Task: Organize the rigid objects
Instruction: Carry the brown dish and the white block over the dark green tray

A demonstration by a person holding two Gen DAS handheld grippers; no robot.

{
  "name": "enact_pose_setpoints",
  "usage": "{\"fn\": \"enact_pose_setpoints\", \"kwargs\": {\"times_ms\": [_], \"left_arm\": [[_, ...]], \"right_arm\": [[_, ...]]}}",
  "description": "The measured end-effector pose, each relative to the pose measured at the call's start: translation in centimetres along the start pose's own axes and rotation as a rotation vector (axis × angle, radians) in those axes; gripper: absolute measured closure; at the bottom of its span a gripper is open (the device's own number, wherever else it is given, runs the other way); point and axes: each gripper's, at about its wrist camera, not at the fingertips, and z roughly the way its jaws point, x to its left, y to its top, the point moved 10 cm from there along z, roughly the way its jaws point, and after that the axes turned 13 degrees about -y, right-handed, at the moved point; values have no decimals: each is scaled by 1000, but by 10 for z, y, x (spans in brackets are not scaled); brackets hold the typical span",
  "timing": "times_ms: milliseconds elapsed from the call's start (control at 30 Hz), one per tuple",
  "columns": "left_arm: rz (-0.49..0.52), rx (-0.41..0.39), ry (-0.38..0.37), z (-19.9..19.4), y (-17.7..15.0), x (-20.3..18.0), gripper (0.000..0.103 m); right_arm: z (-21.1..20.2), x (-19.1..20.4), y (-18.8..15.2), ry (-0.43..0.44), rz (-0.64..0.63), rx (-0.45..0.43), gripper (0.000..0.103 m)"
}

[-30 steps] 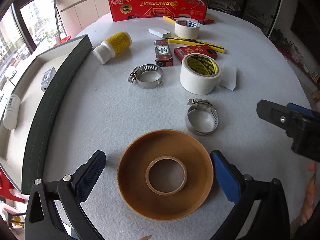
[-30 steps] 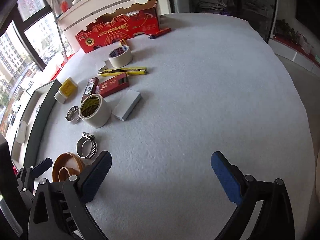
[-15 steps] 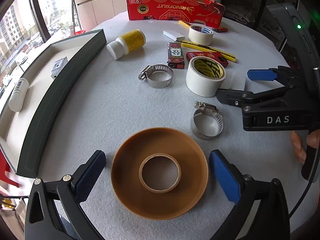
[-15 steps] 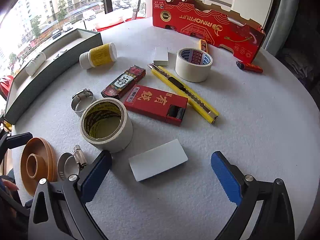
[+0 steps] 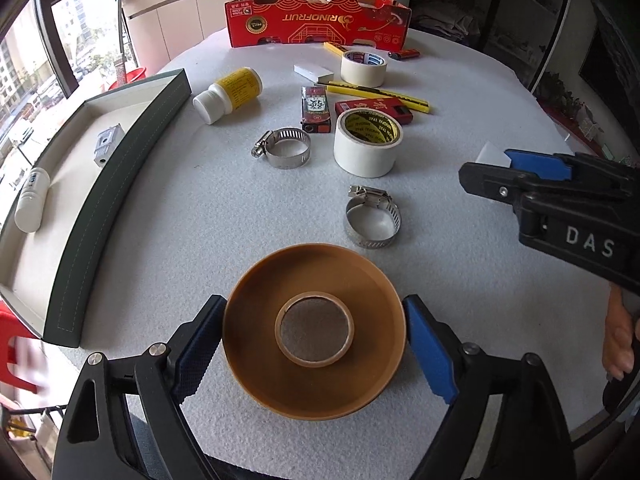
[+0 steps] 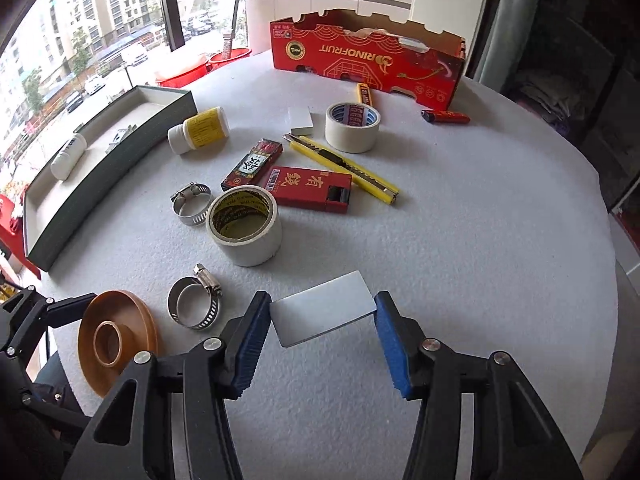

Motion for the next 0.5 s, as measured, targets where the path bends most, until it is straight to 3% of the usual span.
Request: {"fn": "enact_pose_setpoints", "kwargs": {"times_ms": [233, 500], "left_arm": [[46, -126, 22, -46, 13, 0, 14], [9, -233, 41, -94, 29, 23, 14]], "right_arm": [[-47, -5, -15, 5, 132, -13, 49], [-74, 9, 1, 26, 177, -20, 49]]}}
